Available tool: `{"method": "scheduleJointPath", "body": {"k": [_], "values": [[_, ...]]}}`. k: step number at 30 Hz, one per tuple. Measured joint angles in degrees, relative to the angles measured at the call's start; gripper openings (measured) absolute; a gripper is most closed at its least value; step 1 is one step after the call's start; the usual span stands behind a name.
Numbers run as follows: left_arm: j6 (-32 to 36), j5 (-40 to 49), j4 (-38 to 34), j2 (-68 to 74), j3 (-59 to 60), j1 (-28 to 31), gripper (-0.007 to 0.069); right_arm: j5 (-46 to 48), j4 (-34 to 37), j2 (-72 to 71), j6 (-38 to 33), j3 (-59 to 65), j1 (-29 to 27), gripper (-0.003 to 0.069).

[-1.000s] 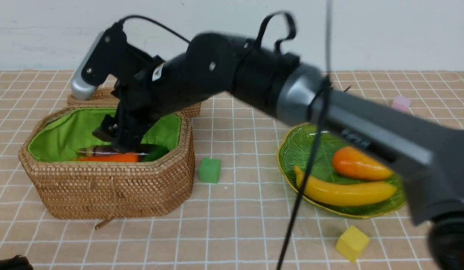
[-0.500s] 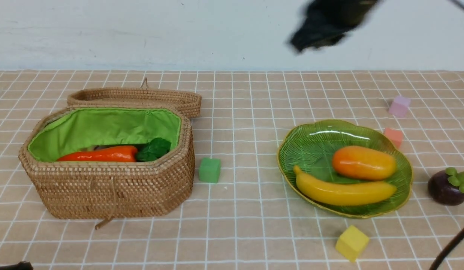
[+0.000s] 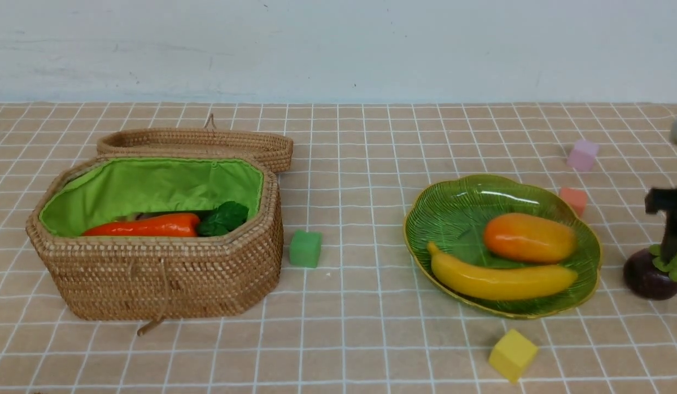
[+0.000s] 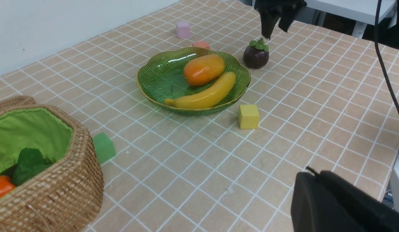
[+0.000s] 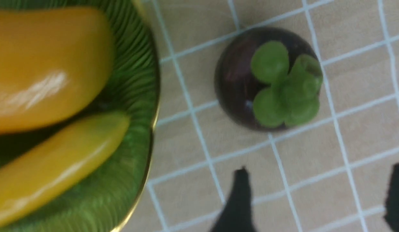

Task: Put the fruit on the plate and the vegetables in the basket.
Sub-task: Use the right arm to grab a mangosteen and put it into the right plate

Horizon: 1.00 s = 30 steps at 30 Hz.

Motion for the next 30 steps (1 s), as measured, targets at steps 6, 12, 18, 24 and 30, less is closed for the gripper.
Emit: {"method": "scheduleJointPath", "body": {"k": [6,12,18,24,30], "values": [[0.2,0.0,0.0,0.0,0.0,0.0,-0.0008,-8.7,0.1,4.0,0.0,1.6,-1.4,0.0673],[0.2,0.2,0.0,0.0,0.0,0.0,-0.0005,-14.9,1.0,10.1,-0.1,1.6,-1.4,0.0619],[0.2,0.3,0.0,0.0,0.0,0.0,-0.0001,-16.6,1.0,11.6,-2.1,1.4,-1.4,0.0594],[0.2,0.7,0.0,0.0,0.0,0.0,0.0001,-14.9,4.3,8.0,-3.3,1.8,-0.5,0.0594],[0.2,0.0,0.0,0.0,0.0,0.0,0.0001,-18.9,15.0,-0.5,-12.0,1.3,10.1,0.0594]]}}
